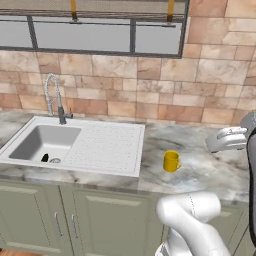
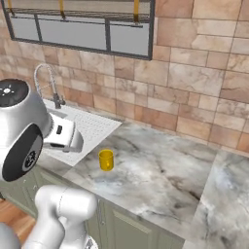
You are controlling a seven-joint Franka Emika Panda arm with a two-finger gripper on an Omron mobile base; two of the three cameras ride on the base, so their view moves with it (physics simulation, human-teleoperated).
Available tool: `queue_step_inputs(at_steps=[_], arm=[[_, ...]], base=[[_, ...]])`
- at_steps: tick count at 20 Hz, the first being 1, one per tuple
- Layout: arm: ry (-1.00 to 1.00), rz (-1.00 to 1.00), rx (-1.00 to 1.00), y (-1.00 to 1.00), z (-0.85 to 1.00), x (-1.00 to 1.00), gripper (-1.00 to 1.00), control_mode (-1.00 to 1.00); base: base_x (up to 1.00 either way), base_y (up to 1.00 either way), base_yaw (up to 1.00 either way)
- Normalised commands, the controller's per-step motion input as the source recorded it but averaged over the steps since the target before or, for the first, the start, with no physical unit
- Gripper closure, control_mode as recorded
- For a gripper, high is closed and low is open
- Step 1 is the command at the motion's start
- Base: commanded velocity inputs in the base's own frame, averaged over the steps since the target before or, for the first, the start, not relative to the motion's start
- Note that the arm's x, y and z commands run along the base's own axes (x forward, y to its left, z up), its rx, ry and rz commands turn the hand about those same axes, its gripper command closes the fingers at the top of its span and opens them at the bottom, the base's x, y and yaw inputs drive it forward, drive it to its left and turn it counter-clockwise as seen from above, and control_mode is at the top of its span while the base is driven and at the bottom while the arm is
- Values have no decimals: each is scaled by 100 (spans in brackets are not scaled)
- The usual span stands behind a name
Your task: Clear the mugs and bowl far away from the sink.
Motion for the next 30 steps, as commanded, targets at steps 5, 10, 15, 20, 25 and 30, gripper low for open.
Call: queue_step_inputs(at_steps=[5, 10, 15, 20, 25, 30], arm=[[34, 15, -5, 0, -21, 34, -100, -100], [8, 16, -8, -2, -54, 29, -100, -100], [0, 10, -10, -18, -68, 16, -100, -100], [0, 2, -9, -22, -41, 18, -100, -100], [1, 0, -2, -14, -35, 41, -100, -100], [0, 0, 0, -1, -29, 34, -100, -100]], base=[[0, 0, 0], [0, 0, 0], [0, 0, 0], [0, 0, 0], [0, 0, 0], [0, 0, 0]])
